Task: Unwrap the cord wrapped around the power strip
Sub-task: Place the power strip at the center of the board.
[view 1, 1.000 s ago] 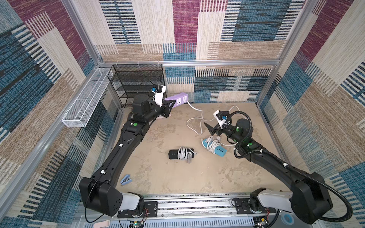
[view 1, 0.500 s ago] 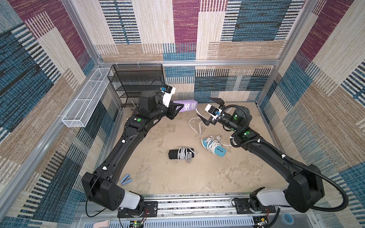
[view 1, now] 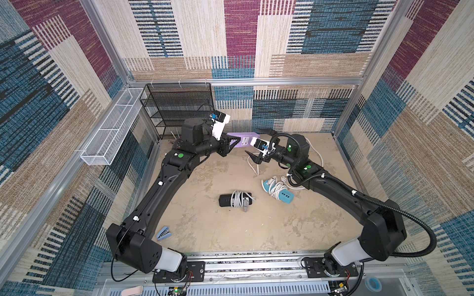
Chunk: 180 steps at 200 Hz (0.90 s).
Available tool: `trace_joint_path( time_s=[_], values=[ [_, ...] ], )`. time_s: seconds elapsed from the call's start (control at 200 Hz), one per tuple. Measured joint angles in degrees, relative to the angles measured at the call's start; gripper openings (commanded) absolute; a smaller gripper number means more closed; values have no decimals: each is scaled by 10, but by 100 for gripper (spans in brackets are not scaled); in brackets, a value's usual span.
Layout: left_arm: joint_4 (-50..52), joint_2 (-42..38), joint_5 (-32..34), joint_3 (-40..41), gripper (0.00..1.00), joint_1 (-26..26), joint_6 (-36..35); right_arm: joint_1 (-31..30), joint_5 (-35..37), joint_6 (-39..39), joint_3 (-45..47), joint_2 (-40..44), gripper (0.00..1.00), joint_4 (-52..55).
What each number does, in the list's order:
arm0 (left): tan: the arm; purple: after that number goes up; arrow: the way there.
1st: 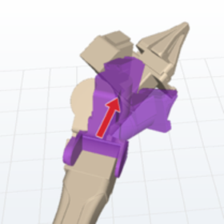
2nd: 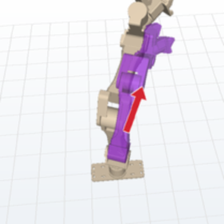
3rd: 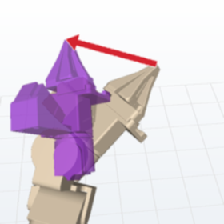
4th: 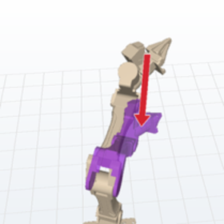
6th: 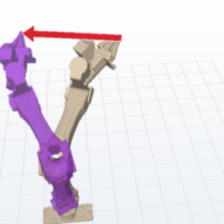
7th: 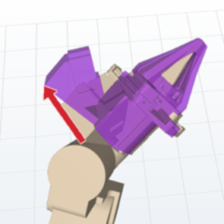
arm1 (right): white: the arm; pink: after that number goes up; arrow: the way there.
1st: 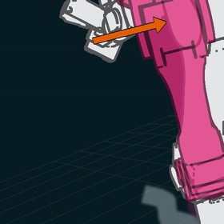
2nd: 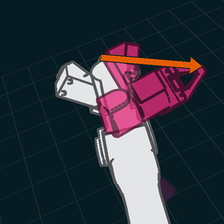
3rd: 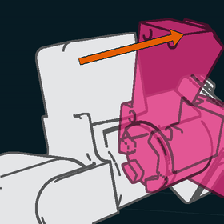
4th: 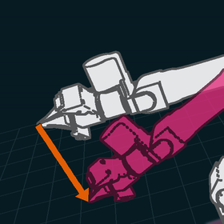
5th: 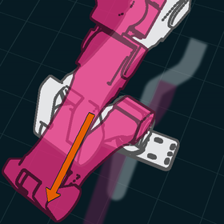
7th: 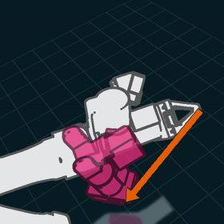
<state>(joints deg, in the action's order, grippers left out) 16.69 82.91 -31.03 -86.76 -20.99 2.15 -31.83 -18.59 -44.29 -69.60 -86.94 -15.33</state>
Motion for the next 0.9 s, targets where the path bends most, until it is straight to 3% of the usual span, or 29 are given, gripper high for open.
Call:
trace_joint_path(
  time_s=[0.13, 0.25, 0.456, 0.576, 0.876, 0.901],
  values=[
    [0, 0, -5, 0, 0, -2, 0, -6, 12, -8, -20, -19, 95, 2],
    [0, 0, -11, 1, 0, -3, 0, -10, 28, -10, -35, -32, 86, 2],
    [-14, 0, -12, 3, 0, -5, 0, -12, 28, -31, -42, -38, 50, 26],
    [-24, 0, -7, 3, 0, -5, 10, -15, 23, -54, -42, -40, 33, 38],
    [-31, -1, -6, 11, 0, -5, 11, -15, 30, -46, -28, -36, 19, 28],
    [-32, -1, -5, 11, 7, -5, 11, -15, 30, -45, -28, -36, 19, 28]
  ],
)
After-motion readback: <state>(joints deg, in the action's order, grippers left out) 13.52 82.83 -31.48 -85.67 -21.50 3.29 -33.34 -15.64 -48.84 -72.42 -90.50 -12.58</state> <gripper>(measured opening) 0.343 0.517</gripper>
